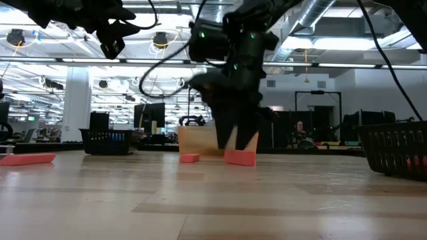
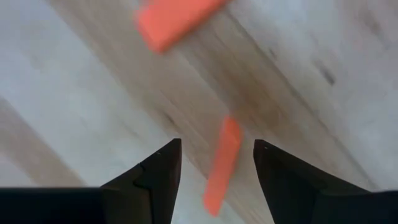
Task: Pick & Place School Supplies
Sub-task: Put the orange eraser into the bottom black bin
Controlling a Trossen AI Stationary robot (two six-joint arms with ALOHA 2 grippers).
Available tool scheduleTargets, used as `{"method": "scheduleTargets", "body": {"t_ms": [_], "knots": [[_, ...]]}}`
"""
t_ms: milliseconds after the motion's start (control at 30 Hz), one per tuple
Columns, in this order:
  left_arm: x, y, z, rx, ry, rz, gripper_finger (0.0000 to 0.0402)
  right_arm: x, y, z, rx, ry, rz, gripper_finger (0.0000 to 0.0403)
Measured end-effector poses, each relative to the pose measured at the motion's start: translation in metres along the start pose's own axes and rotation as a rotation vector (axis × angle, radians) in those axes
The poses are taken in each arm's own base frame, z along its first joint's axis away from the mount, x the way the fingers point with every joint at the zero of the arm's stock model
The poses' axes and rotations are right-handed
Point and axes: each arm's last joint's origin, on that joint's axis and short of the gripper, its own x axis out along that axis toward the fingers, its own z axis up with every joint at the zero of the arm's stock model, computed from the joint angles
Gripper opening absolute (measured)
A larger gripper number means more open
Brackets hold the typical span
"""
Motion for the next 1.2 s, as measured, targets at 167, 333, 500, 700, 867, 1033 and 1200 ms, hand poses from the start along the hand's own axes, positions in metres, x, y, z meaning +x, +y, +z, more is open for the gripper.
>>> {"method": "scheduleTargets", "body": {"t_ms": [167,333,500,700,867,1033,1200], "knots": [[0.000,0.000,0.000,0.003,0.000,0.000,0.0117,0.013,-0.008,-0.008,0.029,0.035,0.010,0.0192],[0.000,0.000,0.000,0.004,0.000,0.000,0.0117,0.015,-0.010,-0.009,0.041,0.040,0.030,0.0170],[0.000,0.000,0.000,0.003,0.000,0.000,0.0117,0.018,-0.014,-0.008,0.035,0.045,0.029,0.0030],[0.000,0.000,0.000,0.009,-0.001,0.001,0.0117,0.013,-0.018,-0.004,0.010,0.049,0.058,0.0025],[0.000,0.000,0.000,0.025,-0.006,0.011,0.0117,-0.032,-0.017,0.003,-0.042,-0.039,0.114,0.0024],[0.000,0.000,0.001,0.028,-0.009,0.016,0.0117,-0.091,-0.030,-0.013,-0.053,-0.082,0.046,0.0024],[0.000,0.000,0.001,0.033,-0.013,0.016,0.0117,-0.132,-0.035,-0.062,-0.056,0.000,-0.041,0.0024]]}}
